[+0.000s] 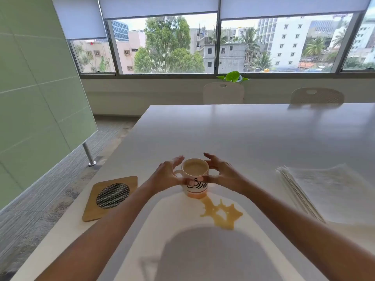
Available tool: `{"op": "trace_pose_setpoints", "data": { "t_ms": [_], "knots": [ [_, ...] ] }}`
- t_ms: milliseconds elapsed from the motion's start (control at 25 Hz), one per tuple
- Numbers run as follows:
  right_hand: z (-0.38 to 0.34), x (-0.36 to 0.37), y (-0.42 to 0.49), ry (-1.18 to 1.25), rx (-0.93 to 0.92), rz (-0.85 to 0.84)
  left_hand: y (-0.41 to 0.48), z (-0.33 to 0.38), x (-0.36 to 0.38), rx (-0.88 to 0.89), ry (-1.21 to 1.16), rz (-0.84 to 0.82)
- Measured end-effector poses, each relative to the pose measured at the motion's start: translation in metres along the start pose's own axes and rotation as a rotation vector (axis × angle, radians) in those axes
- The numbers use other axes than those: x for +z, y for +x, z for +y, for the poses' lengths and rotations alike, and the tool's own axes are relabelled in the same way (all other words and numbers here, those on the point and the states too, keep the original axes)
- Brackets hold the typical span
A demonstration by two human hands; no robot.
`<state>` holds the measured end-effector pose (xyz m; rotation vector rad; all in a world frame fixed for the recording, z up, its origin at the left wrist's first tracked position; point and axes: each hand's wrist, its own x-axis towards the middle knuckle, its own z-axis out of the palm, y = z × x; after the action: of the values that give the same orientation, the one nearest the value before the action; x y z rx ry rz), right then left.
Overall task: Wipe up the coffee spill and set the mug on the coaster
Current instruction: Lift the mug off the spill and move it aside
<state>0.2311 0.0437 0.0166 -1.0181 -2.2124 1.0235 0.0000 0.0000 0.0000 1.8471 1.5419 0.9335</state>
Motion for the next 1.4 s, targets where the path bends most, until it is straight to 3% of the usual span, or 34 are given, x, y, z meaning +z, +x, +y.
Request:
{"op": "trace_pose_setpoints", "data": {
  "t_ms": [520, 1400],
  "knots": [
    [0.021, 0.010, 0.012, 0.249, 0.028, -0.069, -0.001, -0.002, 0.001, 0.044, -0.170, -0.055],
    [0.026, 0.008, 0.025, 0.180, 0.021, -0.072, 0.013, -0.008, -0.002, 0.048, -0.253, -0.091]
  ]
}}
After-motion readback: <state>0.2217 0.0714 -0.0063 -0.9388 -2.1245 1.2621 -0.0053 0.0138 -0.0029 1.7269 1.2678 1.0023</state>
